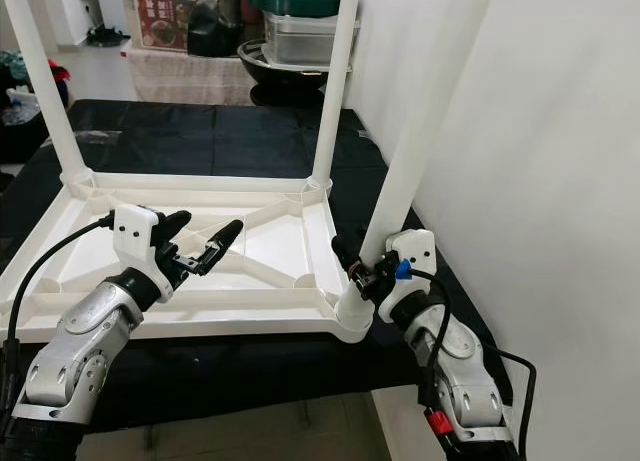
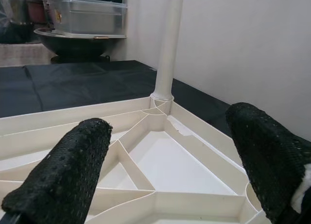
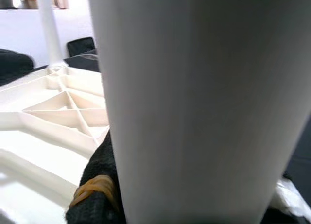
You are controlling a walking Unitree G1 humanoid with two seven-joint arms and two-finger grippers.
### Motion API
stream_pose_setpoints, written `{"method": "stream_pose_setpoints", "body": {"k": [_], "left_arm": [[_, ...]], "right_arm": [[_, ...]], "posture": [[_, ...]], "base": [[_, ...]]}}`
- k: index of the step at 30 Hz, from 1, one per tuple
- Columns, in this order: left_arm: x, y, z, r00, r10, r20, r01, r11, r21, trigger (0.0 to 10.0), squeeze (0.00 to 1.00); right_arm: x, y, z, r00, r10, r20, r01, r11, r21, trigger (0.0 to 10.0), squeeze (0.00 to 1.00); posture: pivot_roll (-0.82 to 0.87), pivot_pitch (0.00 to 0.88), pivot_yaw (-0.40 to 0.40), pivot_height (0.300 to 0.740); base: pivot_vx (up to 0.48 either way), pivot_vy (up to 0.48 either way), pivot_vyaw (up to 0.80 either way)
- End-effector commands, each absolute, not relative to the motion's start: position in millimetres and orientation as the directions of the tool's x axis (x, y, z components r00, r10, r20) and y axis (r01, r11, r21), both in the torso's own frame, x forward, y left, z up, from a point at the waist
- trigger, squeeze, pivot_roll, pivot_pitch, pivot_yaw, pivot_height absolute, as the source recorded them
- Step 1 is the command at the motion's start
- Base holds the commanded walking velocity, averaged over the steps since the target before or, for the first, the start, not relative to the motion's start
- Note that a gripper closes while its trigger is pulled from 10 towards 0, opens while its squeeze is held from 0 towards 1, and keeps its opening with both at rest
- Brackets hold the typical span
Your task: Building children table
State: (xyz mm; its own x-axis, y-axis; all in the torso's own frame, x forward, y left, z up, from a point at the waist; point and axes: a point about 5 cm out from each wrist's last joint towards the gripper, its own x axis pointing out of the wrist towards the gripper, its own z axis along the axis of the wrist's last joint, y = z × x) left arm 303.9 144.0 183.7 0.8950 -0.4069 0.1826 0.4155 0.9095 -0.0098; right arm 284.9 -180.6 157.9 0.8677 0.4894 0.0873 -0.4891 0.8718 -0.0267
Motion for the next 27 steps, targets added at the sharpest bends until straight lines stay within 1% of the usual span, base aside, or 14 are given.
{"method": "stream_pose_setpoints", "body": {"k": [1, 2, 4, 5, 6, 7, 9, 10, 11, 12, 14, 17, 24, 27], "left_arm": [[302, 144, 180, 0.893, -0.418, 0.166, 0.426, 0.905, -0.016, 10.0, 0.0], [301, 144, 180, 0.894, -0.418, 0.163, 0.427, 0.904, -0.017, 10.0, 0.0], [301, 144, 180, 0.894, -0.418, 0.163, 0.427, 0.904, -0.017, 10.0, 0.0], [301, 145, 179, 0.894, -0.417, 0.161, 0.426, 0.905, -0.02, 10.0, 0.0], [301, 145, 179, 0.894, -0.417, 0.161, 0.426, 0.905, -0.02, 10.0, 0.0], [301, 146, 179, 0.895, -0.417, 0.16, 0.425, 0.905, -0.022, 10.0, 0.0], [301, 146, 179, 0.895, -0.417, 0.16, 0.425, 0.905, -0.022, 10.0, 0.0], [300, 147, 179, 0.895, -0.417, 0.159, 0.425, 0.905, -0.024, 10.0, 0.0], [300, 147, 179, 0.895, -0.417, 0.159, 0.425, 0.905, -0.024, 10.0, 0.0], [300, 147, 179, 0.895, -0.417, 0.157, 0.425, 0.905, -0.024, 10.0, 0.0], [300, 147, 179, 0.895, -0.417, 0.157, 0.425, 0.905, -0.024, 10.0, 0.0], [299, 149, 179, 0.896, -0.416, 0.155, 0.424, 0.906, -0.021, 10.0, 0.0], [300, 149, 180, 0.896, -0.416, 0.155, 0.424, 0.905, -0.022, 10.0, 0.0], [300, 149, 180, 0.896, -0.416, 0.154, 0.425, 0.905, -0.024, 10.0, 0.0]], "right_arm": [[276, -170, 124, 0.831, 0.553, -0.059, -0.55, 0.833, 0.054, 10.0, 0.0], [273, -165, 129, 0.801, 0.597, -0.041, -0.595, 0.802, 0.055, 10.0, 0.0], [273, -165, 129, 0.801, 0.597, -0.041, -0.595, 0.802, 0.055, 10.0, 0.0], [270, -155, 137, 0.752, 0.659, -0.01, -0.658, 0.751, 0.056, 10.0, 0.0], [270, -155, 137, 0.752, 0.659, -0.01, -0.658, 0.751, 0.056, 10.0, 0.0], [266, -145, 144, 0.703, 0.711, 0.008, -0.711, 0.702, 0.047, 10.0, 0.0], [266, -145, 144, 0.703, 0.711, 0.008, -0.711, 0.702, 0.047, 10.0, 0.0], [263, -136, 148, 0.661, 0.75, 0.018, -0.75, 0.661, 0.031, 10.0, 0.0], [263, -136, 148, 0.661, 0.75, 0.018, -0.75, 0.661, 0.031, 10.0, 0.0], [258, -126, 152, 0.62, 0.784, 0.025, -0.785, 0.619, 0.017, 10.0, 0.0], [258, -126, 152, 0.62, 0.784, 0.025, -0.785, 0.619, 0.017, 10.0, 0.0], [249, -114, 153, 0.57, 0.821, 0.027, -0.821, 0.57, 0.004, 10.0, 0.0], [246, -111, 151, 0.556, 0.831, 0.025, -0.831, 0.556, 0.01, 10.0, 0.0], [249, -114, 148, 0.584, 0.812, 0.013, -0.812, 0.584, 0.013, 10.0, 0.0]], "posture": [[0.09, 0.0, -0.098, 0.74], [0.09, 0.0, -0.098, 0.74], [0.09, 0.0, -0.098, 0.74], [0.09, 0.0, -0.103, 0.74], [0.09, 0.0, -0.103, 0.74], [0.1, 0.0, -0.106, 0.74], [0.1, 0.0, -0.106, 0.74], [0.1, 0.0, -0.107, 0.74], [0.1, 0.0, -0.107, 0.74], [0.1, 0.0, -0.108, 0.74], [0.1, 0.0, -0.108, 0.74], [0.1, 0.0, -0.108, 0.74], [0.1, 0.0, -0.108, 0.74], [0.1, 0.0, -0.108, 0.74]], "base": [[0.0, 0.0, 0.0], [0.0, 0.0, 0.0], [0.0, 0.0, 0.0], [0.0, 0.0, 0.0], [0.0, 0.0, 0.0], [0.0, 0.0, 0.0], [0.0, 0.0, 0.0], [0.0, 0.0, 0.0], [0.0, 0.0, 0.0], [0.0, 0.0, 0.0], [0.0, 0.0, 0.0], [0.0, 0.0, 0.0], [0.0, 0.0, 0.0], [0.0, 0.0, 0.0]]}}
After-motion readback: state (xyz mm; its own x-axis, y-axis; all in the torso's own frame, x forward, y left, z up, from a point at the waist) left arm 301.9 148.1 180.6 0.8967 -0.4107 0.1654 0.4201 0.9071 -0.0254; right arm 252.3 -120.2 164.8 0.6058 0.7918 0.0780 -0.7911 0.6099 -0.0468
